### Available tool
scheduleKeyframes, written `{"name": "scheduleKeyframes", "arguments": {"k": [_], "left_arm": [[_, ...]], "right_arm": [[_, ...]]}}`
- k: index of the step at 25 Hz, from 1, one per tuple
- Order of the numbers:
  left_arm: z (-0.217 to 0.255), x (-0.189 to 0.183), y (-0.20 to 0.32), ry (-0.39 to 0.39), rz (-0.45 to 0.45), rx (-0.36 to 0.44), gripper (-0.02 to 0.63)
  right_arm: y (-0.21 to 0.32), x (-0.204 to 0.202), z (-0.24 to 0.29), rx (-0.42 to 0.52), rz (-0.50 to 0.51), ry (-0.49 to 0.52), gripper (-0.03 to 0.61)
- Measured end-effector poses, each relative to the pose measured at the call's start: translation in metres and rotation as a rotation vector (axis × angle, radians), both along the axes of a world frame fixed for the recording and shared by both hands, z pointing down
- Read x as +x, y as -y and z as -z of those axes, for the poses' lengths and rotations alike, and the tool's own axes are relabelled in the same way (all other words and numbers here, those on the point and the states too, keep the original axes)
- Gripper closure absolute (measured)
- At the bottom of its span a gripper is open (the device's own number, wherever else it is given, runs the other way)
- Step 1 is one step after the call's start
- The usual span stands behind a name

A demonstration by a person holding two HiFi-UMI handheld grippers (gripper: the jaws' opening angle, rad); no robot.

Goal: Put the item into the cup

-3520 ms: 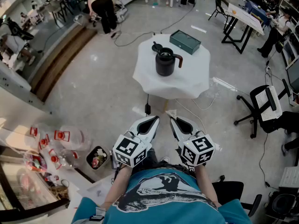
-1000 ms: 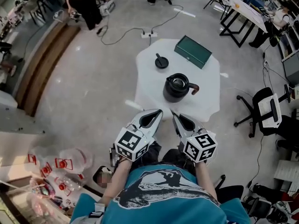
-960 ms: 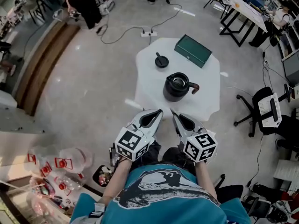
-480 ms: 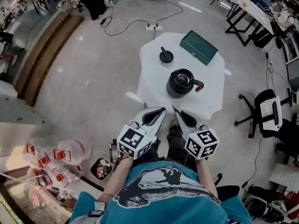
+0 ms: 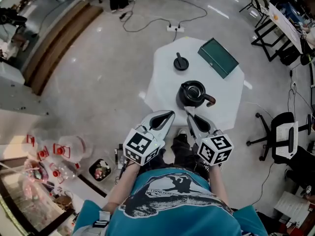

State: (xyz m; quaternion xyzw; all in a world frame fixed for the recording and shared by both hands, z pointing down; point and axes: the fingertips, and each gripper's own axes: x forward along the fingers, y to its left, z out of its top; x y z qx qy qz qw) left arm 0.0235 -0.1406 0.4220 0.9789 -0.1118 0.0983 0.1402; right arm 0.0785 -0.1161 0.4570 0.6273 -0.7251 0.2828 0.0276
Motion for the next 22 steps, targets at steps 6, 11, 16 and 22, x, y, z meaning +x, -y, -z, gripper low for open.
{"name": "scheduleKeyframes", "arguments": {"k": [6, 11, 16, 22], "left_arm": [[-0.002, 0.030, 0.011, 0.018, 0.078, -0.009, 0.614], [-0.003, 0.051, 0.017, 0.031, 0.132, -0.006, 0.612], [-0.005, 0.063, 0.024, 0.037, 0.193, -0.006, 0.611], [-0.008, 0.069, 0.031, 0.049, 0.274, -0.006, 0.611]], "right_arm": [[0.018, 0.038, -0.002, -0.016, 0.072, 0.009, 0.549], [0.029, 0.064, -0.004, -0.027, 0.137, 0.005, 0.549], [0.042, 0.080, -0.009, -0.042, 0.230, -0.045, 0.549], [0.056, 0.091, -0.012, -0.063, 0.387, -0.142, 0.549]]}}
